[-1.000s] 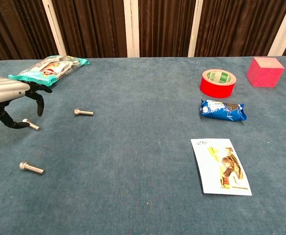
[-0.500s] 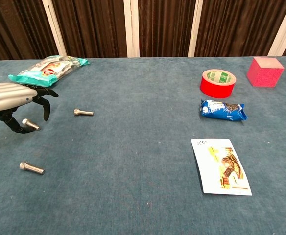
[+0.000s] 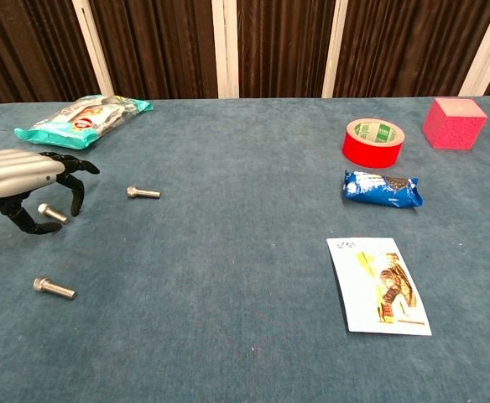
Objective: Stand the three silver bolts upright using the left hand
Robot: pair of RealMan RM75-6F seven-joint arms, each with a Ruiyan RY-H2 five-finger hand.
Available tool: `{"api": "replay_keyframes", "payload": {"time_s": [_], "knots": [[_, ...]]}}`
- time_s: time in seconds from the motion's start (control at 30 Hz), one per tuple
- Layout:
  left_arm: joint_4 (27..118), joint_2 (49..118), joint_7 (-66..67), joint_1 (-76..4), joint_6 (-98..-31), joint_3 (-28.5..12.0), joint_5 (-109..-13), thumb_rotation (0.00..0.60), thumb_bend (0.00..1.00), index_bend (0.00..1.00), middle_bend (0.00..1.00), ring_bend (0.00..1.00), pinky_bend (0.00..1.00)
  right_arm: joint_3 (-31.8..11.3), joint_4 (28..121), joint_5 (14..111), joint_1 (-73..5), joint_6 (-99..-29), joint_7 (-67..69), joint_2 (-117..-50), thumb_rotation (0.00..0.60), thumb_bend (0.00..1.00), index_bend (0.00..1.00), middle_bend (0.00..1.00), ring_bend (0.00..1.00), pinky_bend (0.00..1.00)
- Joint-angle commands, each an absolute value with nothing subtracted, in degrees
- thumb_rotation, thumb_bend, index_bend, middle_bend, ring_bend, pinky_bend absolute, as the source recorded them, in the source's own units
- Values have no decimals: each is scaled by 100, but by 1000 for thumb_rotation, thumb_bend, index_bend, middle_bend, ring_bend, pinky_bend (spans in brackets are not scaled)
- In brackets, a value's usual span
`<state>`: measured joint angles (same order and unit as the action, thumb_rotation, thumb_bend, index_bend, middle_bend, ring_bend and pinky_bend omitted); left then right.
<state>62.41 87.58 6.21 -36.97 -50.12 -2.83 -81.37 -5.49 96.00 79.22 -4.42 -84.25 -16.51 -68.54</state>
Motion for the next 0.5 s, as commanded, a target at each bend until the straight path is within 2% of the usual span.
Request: {"api": "replay_keyframes", "payload": {"time_s": [0.03,0.5], "knots": [[6245,8752,619,-3694,-5038,-270,-8147,600,516,487,44,0,0,-554,9602,7914,-441,-8430,-1645,-6861,600,0,120,37,0,0],[6263,8764,658,-3715,-5041,-230,-8110,600,521,509,50,0,0,-606,9602,7845,-430,-8478,-1592,-6907,600,0,120,37,0,0]]}}
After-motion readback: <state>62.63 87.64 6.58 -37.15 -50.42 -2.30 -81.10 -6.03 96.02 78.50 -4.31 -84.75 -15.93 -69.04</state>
